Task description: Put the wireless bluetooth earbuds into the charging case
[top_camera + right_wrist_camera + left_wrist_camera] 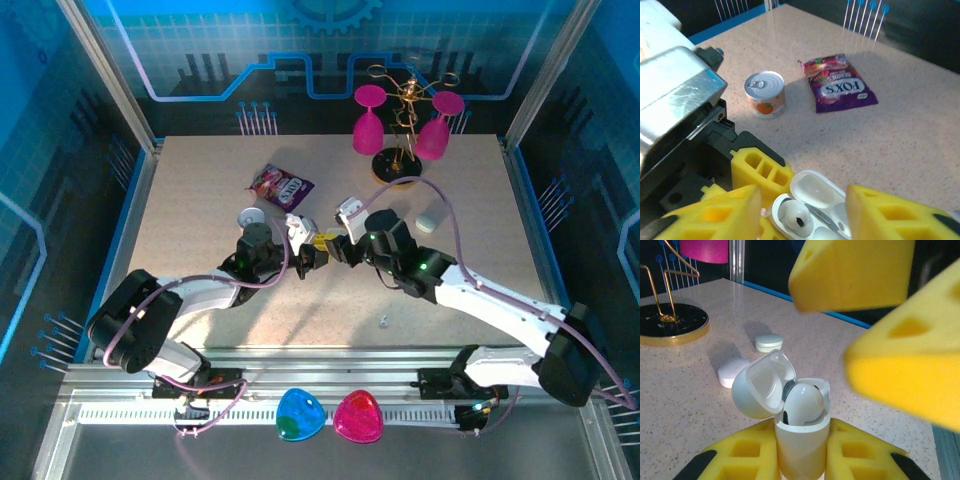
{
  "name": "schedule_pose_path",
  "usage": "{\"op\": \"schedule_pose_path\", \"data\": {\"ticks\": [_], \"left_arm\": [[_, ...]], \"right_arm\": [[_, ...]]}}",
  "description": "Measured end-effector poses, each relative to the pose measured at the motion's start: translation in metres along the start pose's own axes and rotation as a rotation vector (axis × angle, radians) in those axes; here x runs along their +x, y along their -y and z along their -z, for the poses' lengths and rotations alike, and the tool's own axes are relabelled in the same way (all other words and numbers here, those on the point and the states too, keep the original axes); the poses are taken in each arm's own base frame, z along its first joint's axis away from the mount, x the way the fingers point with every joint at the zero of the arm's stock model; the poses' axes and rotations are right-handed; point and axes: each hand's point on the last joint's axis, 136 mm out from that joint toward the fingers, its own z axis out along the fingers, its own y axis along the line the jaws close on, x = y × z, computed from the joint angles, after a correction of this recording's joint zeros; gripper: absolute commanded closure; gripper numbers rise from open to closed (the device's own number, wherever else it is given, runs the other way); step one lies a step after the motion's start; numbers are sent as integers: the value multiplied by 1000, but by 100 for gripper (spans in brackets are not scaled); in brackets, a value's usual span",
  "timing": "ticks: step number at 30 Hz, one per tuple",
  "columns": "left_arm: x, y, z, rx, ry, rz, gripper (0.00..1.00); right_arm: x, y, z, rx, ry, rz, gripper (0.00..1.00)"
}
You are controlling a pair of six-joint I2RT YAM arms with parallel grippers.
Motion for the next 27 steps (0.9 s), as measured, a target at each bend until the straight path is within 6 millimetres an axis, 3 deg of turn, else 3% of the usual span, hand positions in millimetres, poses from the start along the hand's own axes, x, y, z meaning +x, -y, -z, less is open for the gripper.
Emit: {"op": "schedule_pose_path", "data": {"ticks": [4,7,11,16,22,27], "left_arm": [[-7,5,1,21,20,-16,82],[-13,9,3,36,38,-33,82],[-16,14,6,57,50,-53,81],[-16,24,10,96,66,-91,81],[-17,32,16,129,77,-130,81],[-23,37,19,142,93,-157,81]], "right_arm": [[-17,1,17,-7,59,-33,43],[-26,3,26,-20,92,-65,52],[-29,10,30,-37,103,-122,56],[-12,22,28,-36,56,-191,53],[-1,58,35,5,41,-320,51],[21,84,50,67,20,-429,48]]}}
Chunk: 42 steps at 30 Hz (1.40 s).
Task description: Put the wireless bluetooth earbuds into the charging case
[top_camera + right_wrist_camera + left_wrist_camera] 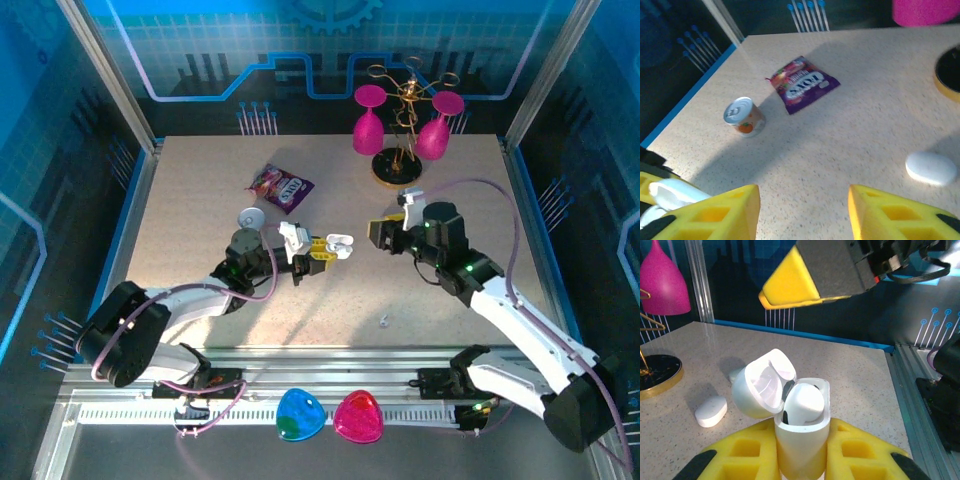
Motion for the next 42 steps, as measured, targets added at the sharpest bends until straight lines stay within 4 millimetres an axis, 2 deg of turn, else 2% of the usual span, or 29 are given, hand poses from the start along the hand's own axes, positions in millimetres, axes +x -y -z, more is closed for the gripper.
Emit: {"op": "schedule_pose_path", "data": {"ticks": [2,5,12,17,20,32,42], "left_arm": [[-3,2,1,7,7,-7,80],[-7,5,2,17,16,-16,80],[-9,7,2,26,21,-22,80],[-13,9,3,41,38,-33,80],[-15,10,3,44,44,-37,80],[-15,10,3,43,45,-39,81],[-15,10,3,43,44,-38,80]], "right_arm": [[10,11,5,34,-28,-27,47],[36,23,13,76,-108,-51,44],[124,45,24,142,-372,-116,37],[179,45,20,131,-560,-176,34],[201,37,20,116,-646,-184,33],[262,28,39,105,-795,-265,33],[264,24,35,120,-770,-293,35]]}}
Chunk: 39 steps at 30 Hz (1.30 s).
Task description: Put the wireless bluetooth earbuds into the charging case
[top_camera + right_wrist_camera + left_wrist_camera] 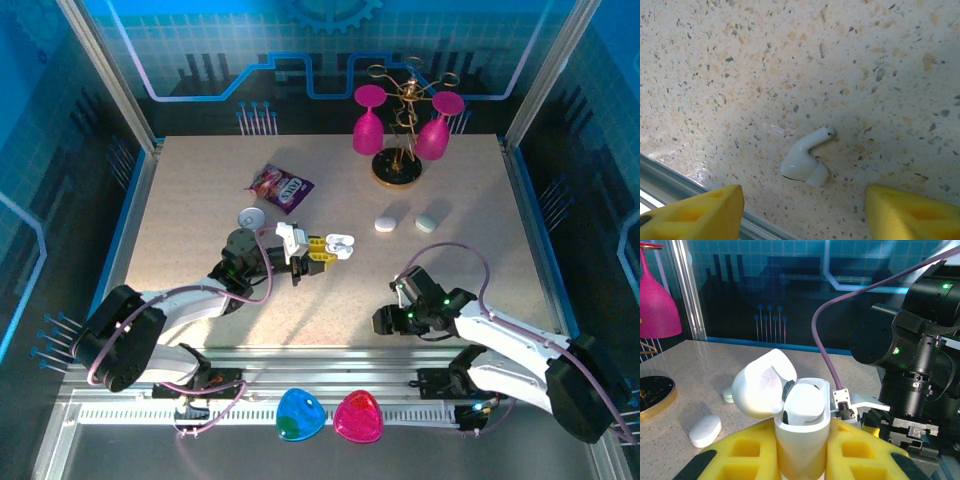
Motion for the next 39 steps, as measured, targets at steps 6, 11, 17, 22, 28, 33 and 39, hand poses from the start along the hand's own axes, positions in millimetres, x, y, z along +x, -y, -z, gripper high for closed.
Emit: {"op": "schedule_pose_path", "data": {"ticks": [6,11,17,22,28,33,39], "left_arm": [[0,0,0,0,0,0,81],[0,0,0,0,0,-1,81],[0,0,0,0,-1,-1,80],[-3,1,1,0,4,-7,81],[-5,2,2,-1,5,-9,80],[-4,2,2,-1,2,-9,80],[-4,2,2,-1,-1,-9,80]], "right_arm": [[1,-3,0,0,8,1,37],[3,-12,2,-27,10,25,39],[-1,-11,2,-15,31,22,40],[-2,-9,-4,2,13,16,44],[-8,-18,-5,-25,21,18,50],[-10,-24,-5,-56,22,13,49],[-11,-30,-13,-69,-12,11,47]]}}
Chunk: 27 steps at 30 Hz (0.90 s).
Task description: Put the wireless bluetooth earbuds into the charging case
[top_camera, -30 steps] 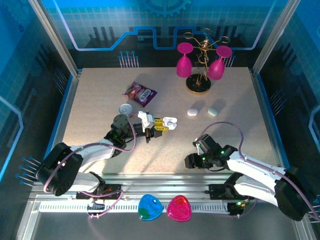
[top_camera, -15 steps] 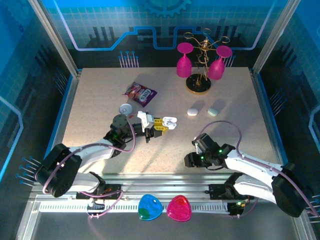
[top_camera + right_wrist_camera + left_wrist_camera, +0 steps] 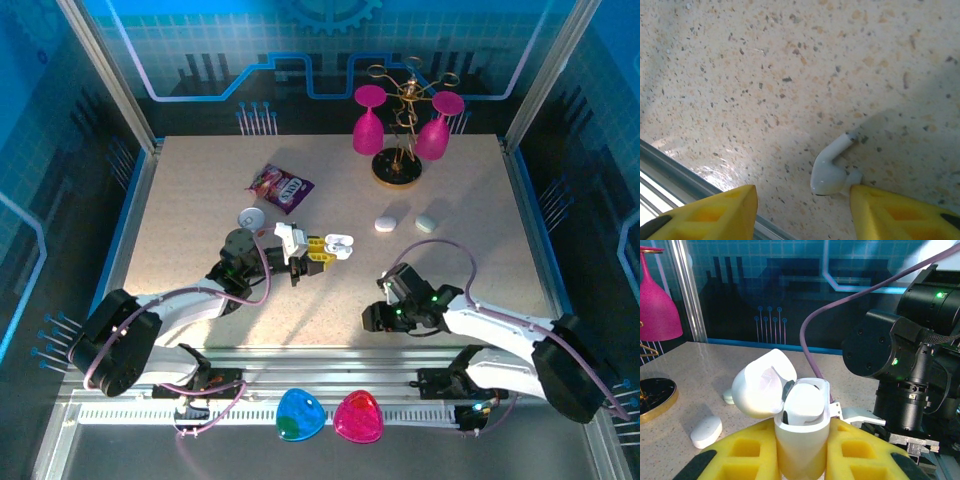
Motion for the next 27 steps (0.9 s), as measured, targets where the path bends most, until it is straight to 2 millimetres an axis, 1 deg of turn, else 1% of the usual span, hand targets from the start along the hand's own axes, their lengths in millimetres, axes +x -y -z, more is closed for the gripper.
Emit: {"op": "schedule_pose_path", "data": {"ticks": [4,7,11,14,16,21,24,27], "left_arm": [[1,0,0,0,-3,3,80],[3,0,0,0,-9,8,80],[3,0,0,0,-11,10,80],[3,-1,1,-3,-10,14,80],[2,-4,2,-12,-9,22,80],[-2,-17,11,-54,4,48,81],[-3,-21,18,-76,21,55,81],[-1,-23,24,-91,27,70,81]], "right_arm": [[-2,-11,1,-31,0,24,47],[-5,-17,5,-52,20,51,46],[-15,-28,15,-74,58,114,44],[-25,-34,17,-76,75,174,43],[-30,-36,14,-65,66,205,42],[-40,-38,-4,-43,22,255,41],[-42,-35,-14,-28,0,264,41],[-42,-30,-18,-15,-12,260,41]]}}
